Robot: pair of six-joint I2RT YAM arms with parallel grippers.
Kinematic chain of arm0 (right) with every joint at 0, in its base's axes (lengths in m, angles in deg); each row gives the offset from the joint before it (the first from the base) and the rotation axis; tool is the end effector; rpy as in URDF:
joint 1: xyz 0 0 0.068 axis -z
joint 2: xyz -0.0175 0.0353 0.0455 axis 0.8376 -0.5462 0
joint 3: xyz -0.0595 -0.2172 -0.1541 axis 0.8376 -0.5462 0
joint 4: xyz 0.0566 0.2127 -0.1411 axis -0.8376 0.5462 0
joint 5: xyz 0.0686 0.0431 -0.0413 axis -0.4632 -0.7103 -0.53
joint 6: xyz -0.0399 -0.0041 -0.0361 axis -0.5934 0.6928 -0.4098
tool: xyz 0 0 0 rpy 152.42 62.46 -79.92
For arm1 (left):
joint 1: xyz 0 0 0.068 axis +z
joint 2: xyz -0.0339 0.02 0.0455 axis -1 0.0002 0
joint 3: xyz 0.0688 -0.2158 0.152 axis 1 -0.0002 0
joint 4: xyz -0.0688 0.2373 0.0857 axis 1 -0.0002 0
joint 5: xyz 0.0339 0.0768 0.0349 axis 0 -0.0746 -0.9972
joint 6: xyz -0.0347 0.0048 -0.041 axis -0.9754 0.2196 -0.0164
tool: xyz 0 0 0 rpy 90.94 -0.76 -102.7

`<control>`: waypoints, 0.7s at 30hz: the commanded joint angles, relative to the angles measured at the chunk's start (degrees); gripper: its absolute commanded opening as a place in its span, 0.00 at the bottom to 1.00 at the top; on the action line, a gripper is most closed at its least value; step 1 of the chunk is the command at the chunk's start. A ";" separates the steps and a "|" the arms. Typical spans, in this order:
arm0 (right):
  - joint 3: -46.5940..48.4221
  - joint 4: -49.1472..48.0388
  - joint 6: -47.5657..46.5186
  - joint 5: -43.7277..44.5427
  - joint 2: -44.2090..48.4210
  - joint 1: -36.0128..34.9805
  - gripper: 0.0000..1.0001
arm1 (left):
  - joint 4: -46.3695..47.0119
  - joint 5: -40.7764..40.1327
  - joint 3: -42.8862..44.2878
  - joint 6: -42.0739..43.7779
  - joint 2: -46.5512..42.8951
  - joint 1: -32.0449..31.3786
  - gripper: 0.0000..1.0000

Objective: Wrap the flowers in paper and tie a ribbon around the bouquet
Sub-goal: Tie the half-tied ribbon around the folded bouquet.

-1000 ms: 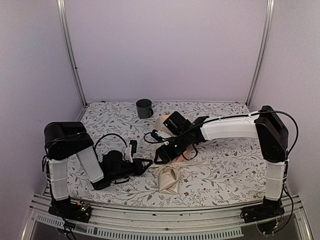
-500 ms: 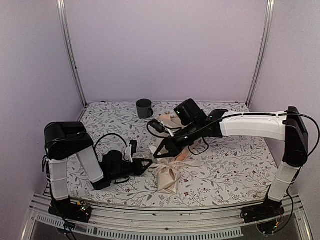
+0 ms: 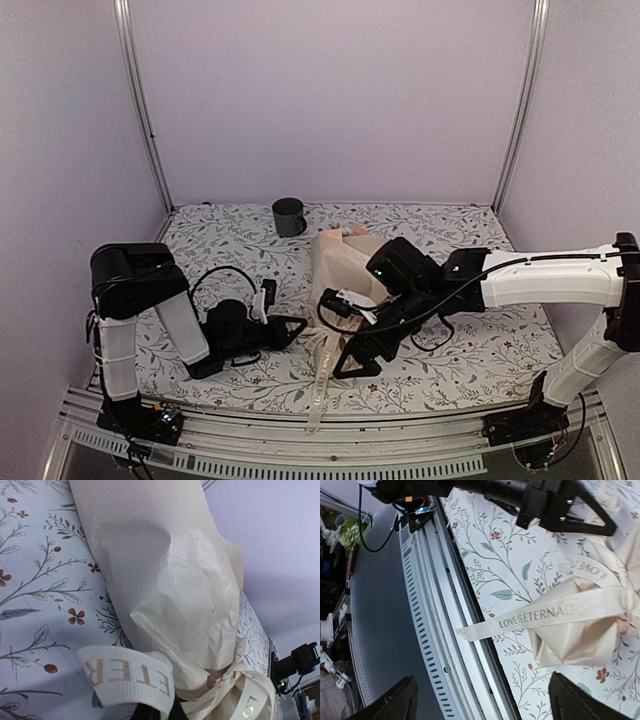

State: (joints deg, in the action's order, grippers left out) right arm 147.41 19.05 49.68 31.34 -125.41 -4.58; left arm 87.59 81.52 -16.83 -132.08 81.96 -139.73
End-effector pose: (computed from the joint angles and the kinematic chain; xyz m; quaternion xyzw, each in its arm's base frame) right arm 0.1399 0.2944 0.2390 -0.4782 0.7919 0.3674 0.0965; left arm 0.1882 -0.2262 0.0716 0.0518 0.7940 -0.4667 0.3861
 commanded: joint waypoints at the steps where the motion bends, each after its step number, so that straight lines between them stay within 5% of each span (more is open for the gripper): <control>1: -3.89 -0.03 -0.52 10.06 11.66 3.20 1.00 | -3.29 0.89 0.53 0.58 1.68 0.79 0.00; 4: -9.92 -6.05 1.33 10.70 13.58 10.33 1.00 | -3.27 1.02 0.56 0.60 1.71 0.81 0.00; 9: -14.79 -9.49 2.57 7.52 4.35 21.75 0.79 | -2.91 1.12 0.28 0.59 1.55 0.82 0.00; 15: -17.50 -20.89 -1.60 1.58 -3.27 22.55 0.95 | -2.38 0.68 -0.33 0.61 1.26 0.82 0.00; 21: -18.17 -28.16 -3.52 -1.22 -9.57 22.54 0.91 | -2.48 0.87 -0.02 0.71 1.47 0.85 0.00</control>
State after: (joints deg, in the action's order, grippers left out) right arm 129.13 -1.52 47.97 33.11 -130.75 18.11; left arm 87.45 81.84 -16.65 -132.06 81.98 -139.66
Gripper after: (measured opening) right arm 0.936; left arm 0.005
